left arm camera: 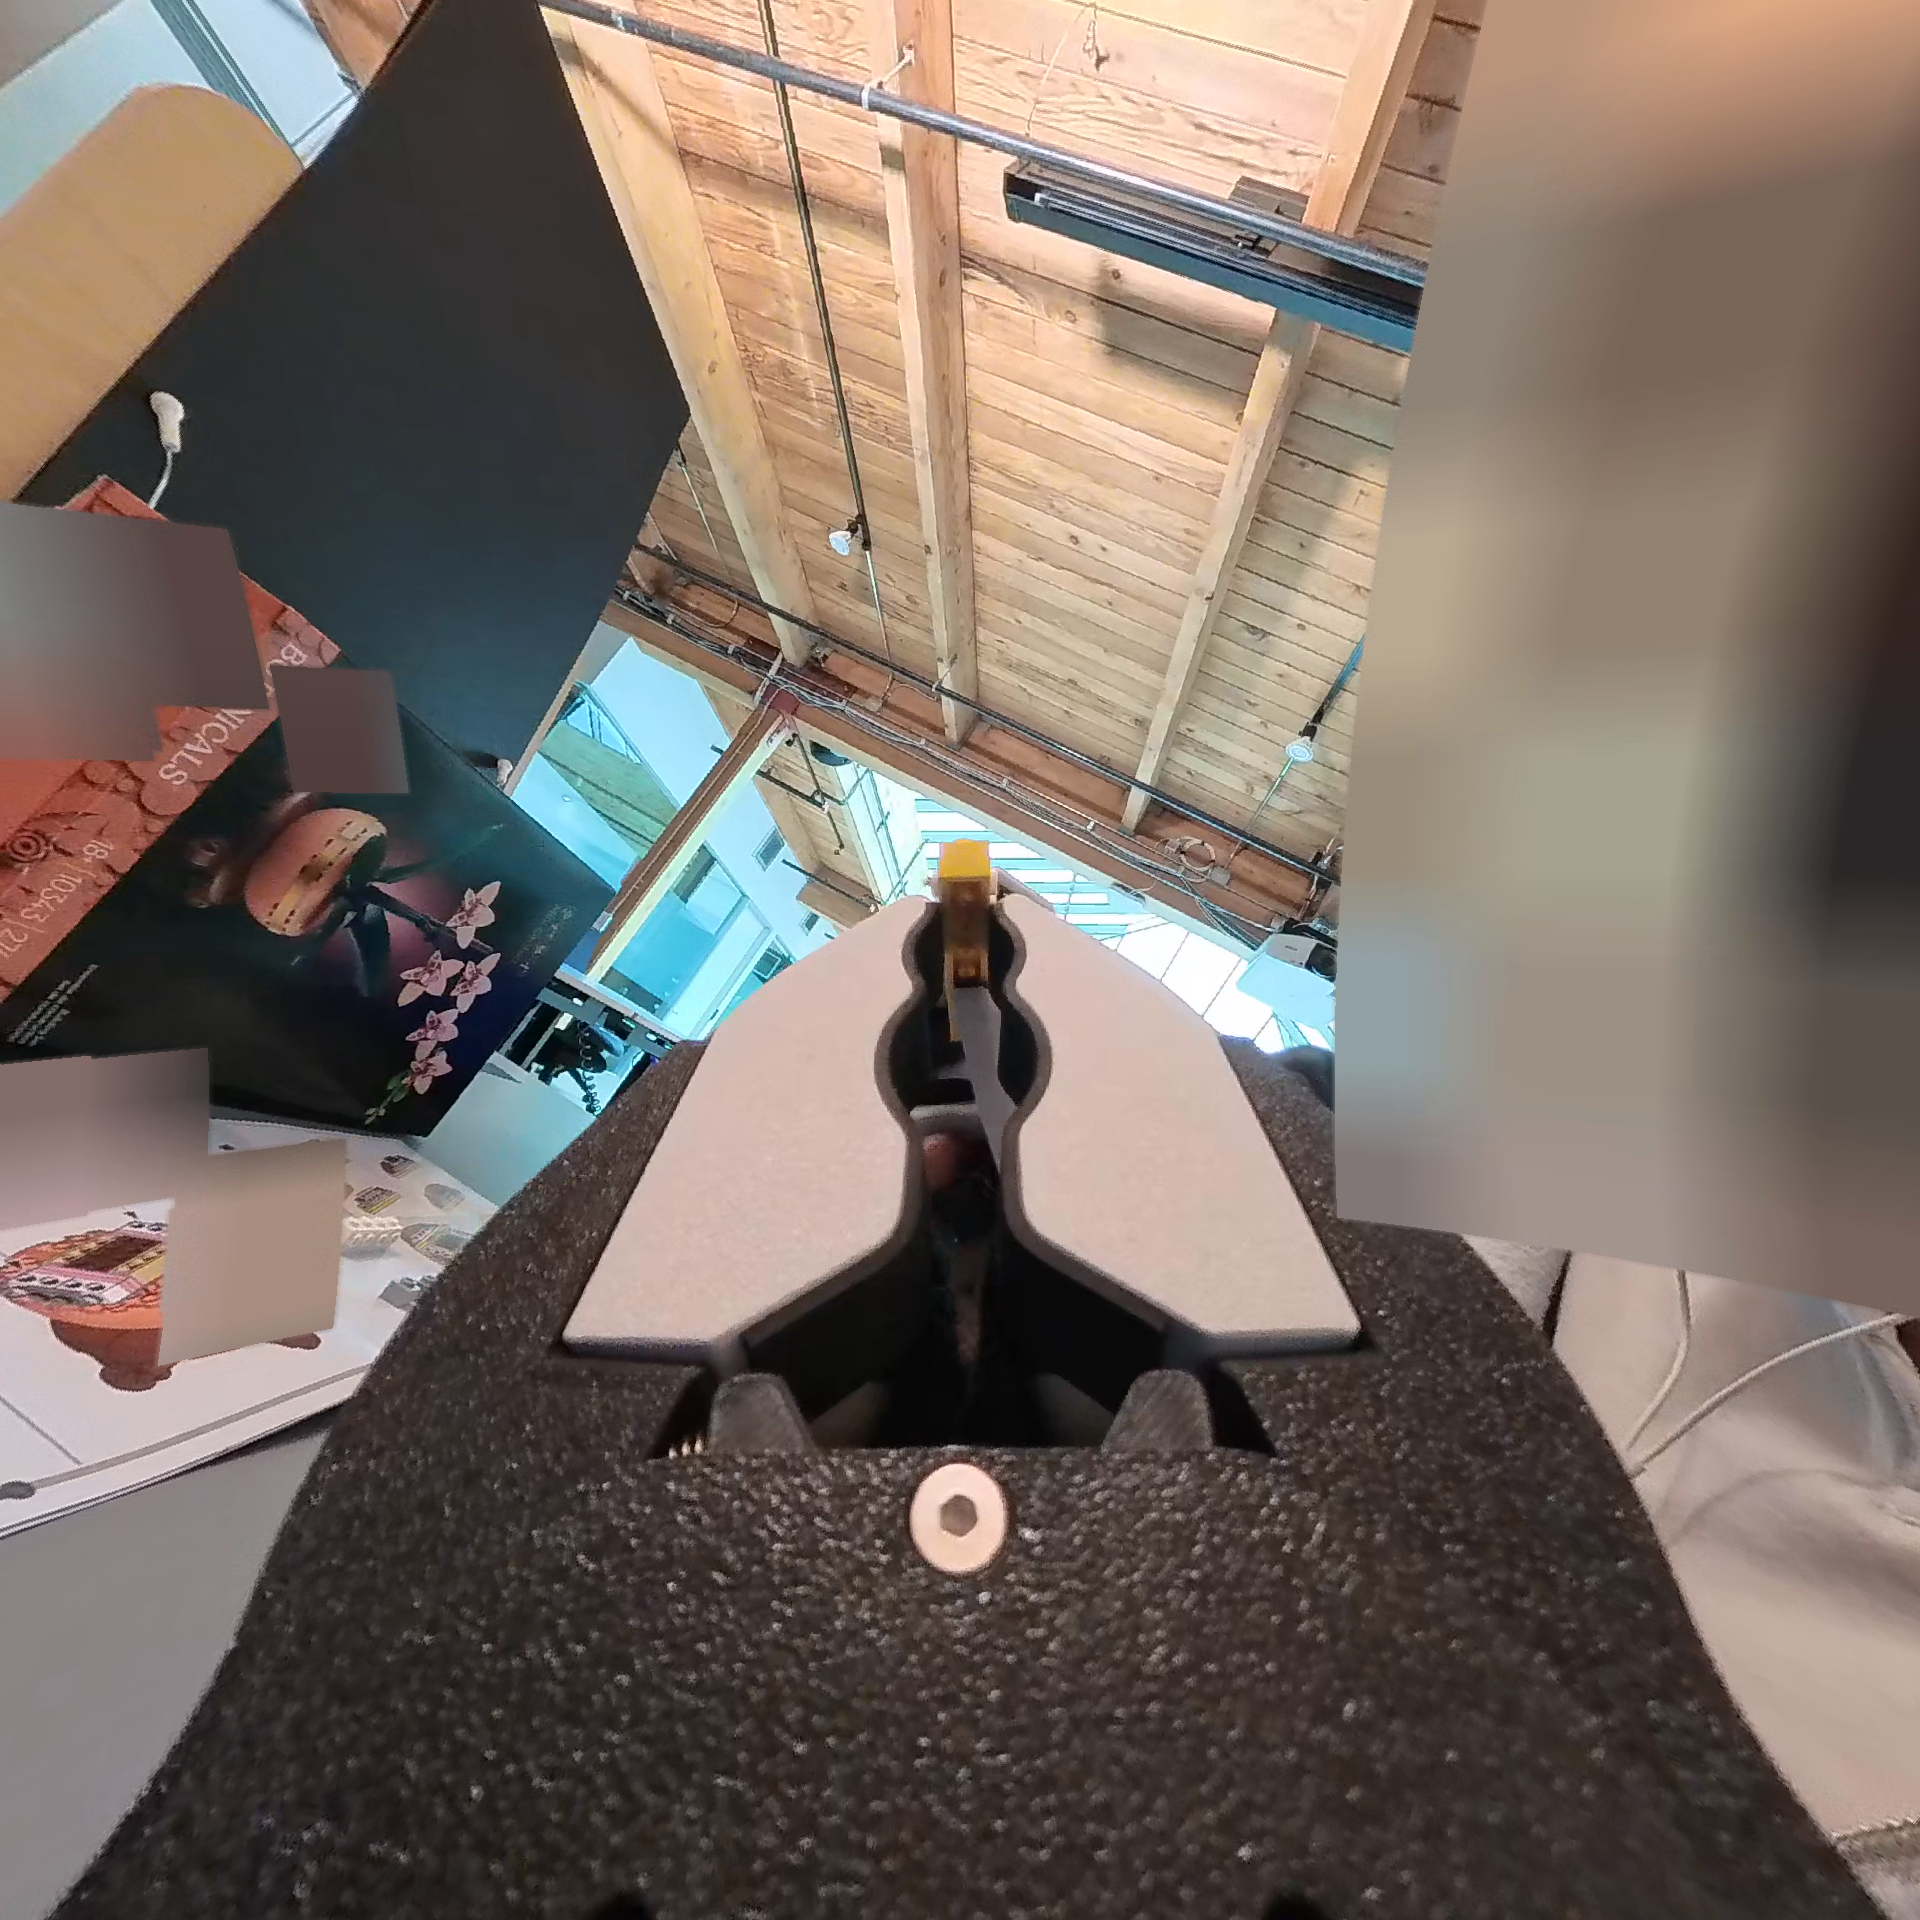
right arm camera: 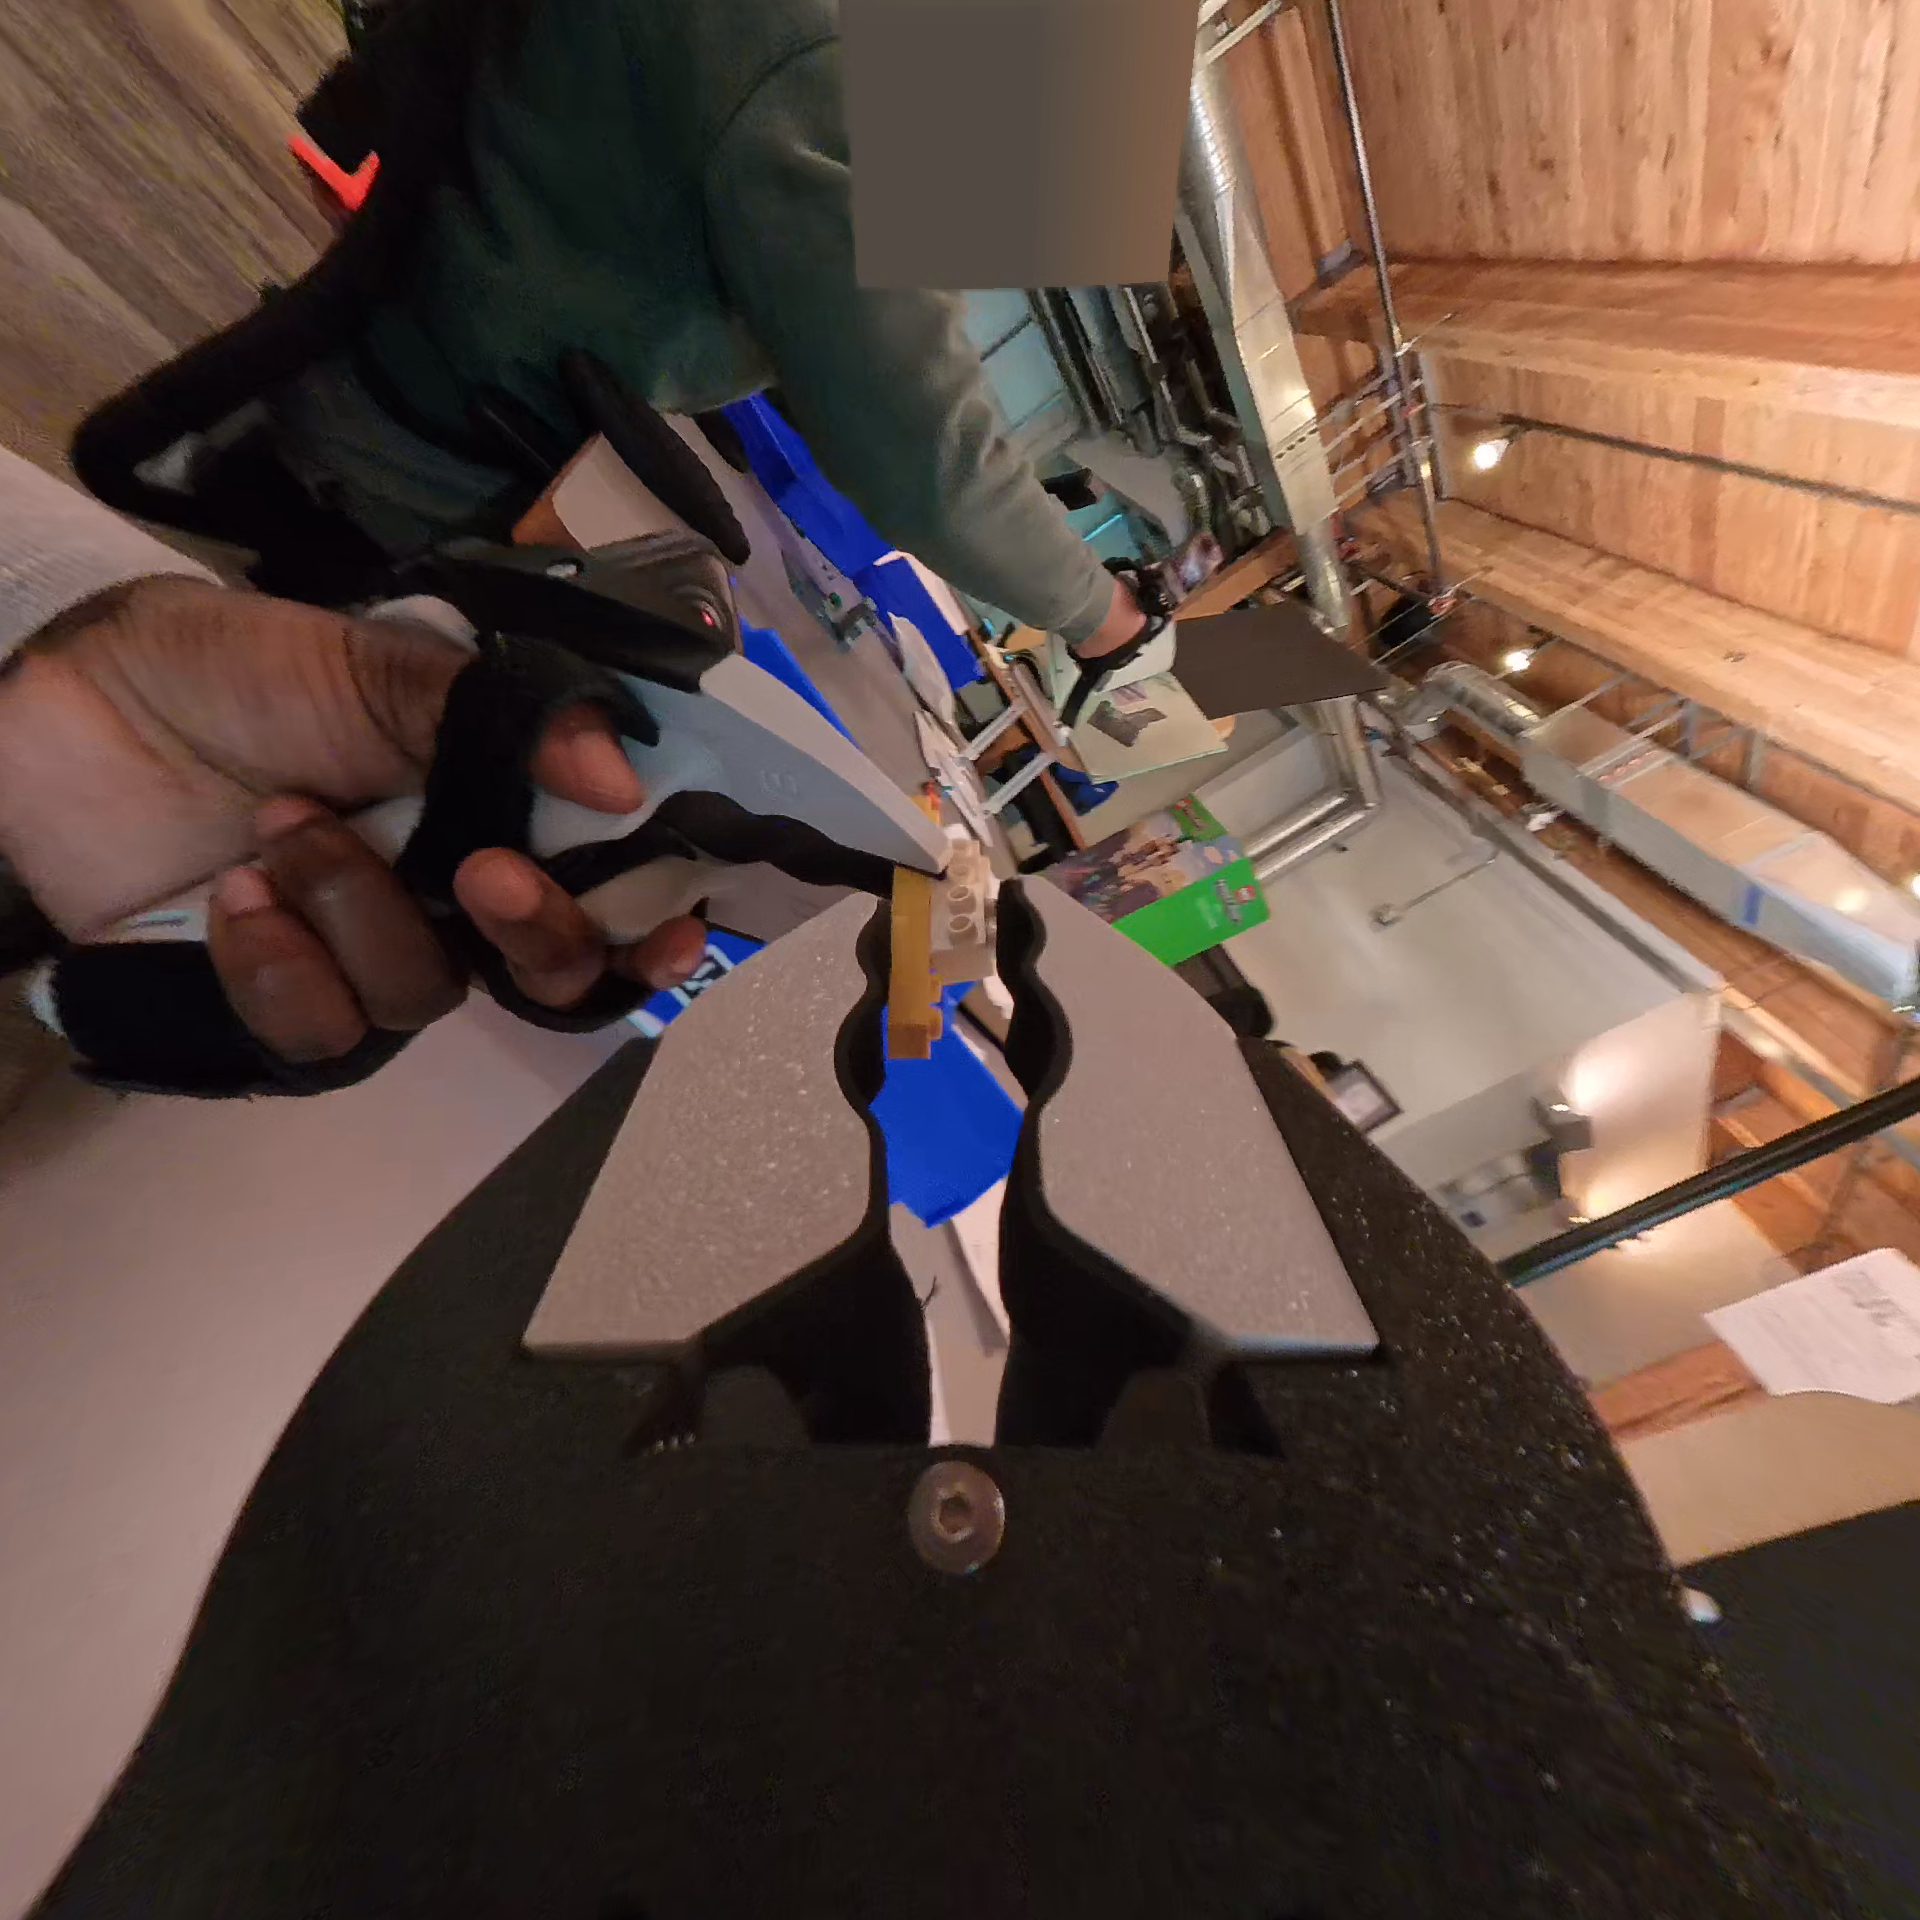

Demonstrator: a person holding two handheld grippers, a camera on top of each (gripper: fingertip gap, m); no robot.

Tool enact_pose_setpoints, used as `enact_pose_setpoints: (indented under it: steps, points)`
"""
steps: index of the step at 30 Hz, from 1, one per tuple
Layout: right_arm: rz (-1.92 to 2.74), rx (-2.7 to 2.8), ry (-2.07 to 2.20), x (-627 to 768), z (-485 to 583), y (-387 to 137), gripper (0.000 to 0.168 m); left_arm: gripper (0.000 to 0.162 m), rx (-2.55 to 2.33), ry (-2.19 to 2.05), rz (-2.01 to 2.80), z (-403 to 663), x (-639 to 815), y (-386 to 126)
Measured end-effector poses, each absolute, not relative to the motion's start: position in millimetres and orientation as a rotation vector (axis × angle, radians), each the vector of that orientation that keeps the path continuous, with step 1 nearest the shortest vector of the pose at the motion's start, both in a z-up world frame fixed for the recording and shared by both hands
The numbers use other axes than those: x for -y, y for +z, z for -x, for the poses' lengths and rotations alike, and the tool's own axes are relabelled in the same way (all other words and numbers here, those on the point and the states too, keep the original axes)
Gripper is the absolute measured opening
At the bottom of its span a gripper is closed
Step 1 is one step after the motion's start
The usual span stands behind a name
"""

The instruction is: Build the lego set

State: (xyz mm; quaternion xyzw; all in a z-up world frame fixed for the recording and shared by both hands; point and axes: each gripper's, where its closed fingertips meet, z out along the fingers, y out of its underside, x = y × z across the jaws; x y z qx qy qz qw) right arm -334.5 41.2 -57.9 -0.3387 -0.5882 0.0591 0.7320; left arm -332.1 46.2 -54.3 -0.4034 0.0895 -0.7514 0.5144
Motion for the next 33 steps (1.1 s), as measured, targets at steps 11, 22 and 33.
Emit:
enact_pose_setpoints:
  steps: [11,22,33]
  points:
    - [0.846,1.193,0.496,-33,336,-51,0.017,0.007,-0.287,-1.773,0.938,334,-38,-47]
    - [0.799,1.198,0.386,-28,333,-50,0.035,0.006,-0.208,-1.834,0.912,333,-38,-44]
    - [1.239,1.125,0.255,-69,274,-89,0.032,0.007,-0.352,-1.377,1.126,334,-63,-76]
